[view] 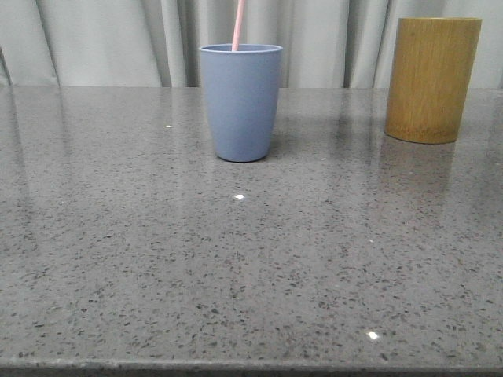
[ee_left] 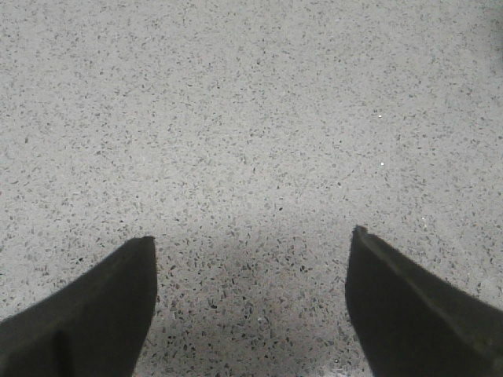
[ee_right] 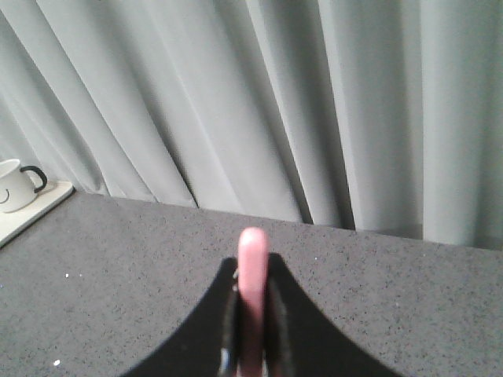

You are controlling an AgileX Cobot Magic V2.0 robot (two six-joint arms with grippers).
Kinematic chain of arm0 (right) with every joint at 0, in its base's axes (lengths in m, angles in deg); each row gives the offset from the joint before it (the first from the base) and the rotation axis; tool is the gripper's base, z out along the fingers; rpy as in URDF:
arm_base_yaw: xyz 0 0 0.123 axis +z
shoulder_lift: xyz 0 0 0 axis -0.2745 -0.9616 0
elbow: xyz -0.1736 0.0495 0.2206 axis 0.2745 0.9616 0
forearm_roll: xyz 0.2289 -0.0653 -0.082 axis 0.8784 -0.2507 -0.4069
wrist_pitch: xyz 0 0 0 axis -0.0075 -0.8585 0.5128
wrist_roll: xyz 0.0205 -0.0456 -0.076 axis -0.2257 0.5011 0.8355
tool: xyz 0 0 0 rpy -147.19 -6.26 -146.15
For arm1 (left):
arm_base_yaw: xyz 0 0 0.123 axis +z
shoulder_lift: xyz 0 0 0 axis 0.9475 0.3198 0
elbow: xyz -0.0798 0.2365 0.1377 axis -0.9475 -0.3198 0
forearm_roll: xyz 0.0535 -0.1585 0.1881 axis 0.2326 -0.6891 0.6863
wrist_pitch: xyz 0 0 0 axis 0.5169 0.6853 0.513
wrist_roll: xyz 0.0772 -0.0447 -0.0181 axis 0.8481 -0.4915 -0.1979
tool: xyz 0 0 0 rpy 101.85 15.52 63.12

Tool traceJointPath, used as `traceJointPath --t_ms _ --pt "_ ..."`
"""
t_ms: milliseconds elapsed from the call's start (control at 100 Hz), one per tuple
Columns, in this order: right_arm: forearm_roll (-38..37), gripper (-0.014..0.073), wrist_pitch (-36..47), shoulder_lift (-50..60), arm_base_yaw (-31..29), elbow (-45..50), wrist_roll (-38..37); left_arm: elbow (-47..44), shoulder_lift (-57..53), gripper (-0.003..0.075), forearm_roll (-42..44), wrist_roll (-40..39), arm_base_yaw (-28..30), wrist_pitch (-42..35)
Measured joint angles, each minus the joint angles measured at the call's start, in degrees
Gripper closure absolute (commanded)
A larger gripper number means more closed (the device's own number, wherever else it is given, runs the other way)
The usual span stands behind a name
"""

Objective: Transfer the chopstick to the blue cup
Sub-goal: 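Lower the pink stick into the blue cup and open the right gripper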

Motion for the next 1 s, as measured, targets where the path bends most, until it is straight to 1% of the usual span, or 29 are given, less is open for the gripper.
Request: traceJointPath --t_ms 230,300,370,560,660,750,1000 --pt "-0.12 0.0637 -2.45 -1.07 0.00 0.00 0.45 0.00 0.00 0.0227 0.00 0.00 0.00 0.00" --pt "-0.25 0.0617 -3.16 -1.07 0.00 0.00 0.71 0.00 0.00 0.0227 0.00 0.00 0.00 0.00" --pt "-0.24 0.0564 -3.73 -1.07 0.00 0.00 0.96 0.00 0.00 0.0227 0.00 0.00 0.00 0.00" --pt "-0.24 0.0351 -4.05 -1.07 0.00 0.00 1.56 0.00 0.00 0.0227 0.00 0.00 0.00 0.00" --pt "-0.27 0.0290 -4.13 -1.07 0.00 0.00 1.65 0.00 0.00 0.0227 0.00 0.00 0.00 0.00" --pt "-0.36 0.0270 -4.13 -1.07 0.00 0.00 1.65 0.00 0.00 0.0227 0.00 0.00 0.00 -0.04" --pt "-0.47 0.0270 -5.44 -0.38 -0.88 0.00 4.93 0.00 0.00 0.0227 0.00 0.00 0.00 -0.04"
